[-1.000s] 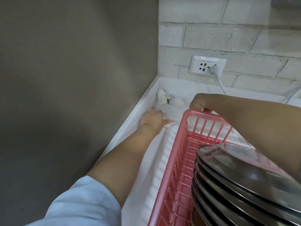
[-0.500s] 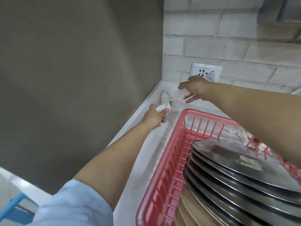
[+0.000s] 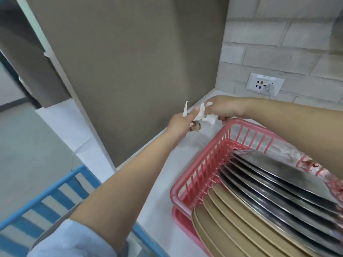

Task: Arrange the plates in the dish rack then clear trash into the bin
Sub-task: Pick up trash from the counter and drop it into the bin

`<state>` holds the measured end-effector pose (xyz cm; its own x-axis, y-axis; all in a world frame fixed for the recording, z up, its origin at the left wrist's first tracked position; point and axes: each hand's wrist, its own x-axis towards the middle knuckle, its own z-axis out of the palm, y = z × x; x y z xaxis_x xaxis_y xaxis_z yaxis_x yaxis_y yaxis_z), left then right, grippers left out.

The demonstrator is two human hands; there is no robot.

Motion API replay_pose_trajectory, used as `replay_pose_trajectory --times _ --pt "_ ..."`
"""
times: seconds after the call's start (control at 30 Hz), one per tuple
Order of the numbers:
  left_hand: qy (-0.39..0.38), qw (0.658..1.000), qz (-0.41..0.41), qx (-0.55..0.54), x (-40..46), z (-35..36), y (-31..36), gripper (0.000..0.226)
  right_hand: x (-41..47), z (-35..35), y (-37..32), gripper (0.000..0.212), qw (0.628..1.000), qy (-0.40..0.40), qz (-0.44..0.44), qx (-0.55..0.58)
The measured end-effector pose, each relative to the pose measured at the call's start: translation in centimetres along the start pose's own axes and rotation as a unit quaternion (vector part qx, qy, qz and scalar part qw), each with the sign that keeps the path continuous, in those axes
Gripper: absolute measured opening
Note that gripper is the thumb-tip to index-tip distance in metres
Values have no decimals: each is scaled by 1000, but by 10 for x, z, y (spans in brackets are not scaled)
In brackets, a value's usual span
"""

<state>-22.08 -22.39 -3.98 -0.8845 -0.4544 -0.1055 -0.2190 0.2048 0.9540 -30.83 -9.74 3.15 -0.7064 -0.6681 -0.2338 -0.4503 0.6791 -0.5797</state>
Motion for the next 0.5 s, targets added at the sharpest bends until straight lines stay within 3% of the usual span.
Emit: replay_pose_trajectory --times 0.13,0.3,0.43,0.5 --pt "25 999 -35 -10 -45 -22 1 54 -19 11 -21 4 996 -62 -57 -9" --pt "39 998 -47 -31 -99 -46 -14 58 -45 29 -51 19 977 -126 -156 -69" --pt "22 996 -61 -68 -138 -74 -44 59 -59 60 -73 12 959 -155 -213 -100" --pt "10 994 -72 -80 -154 -85 -55 57 -66 77 -85 21 950 -179 -222 -126"
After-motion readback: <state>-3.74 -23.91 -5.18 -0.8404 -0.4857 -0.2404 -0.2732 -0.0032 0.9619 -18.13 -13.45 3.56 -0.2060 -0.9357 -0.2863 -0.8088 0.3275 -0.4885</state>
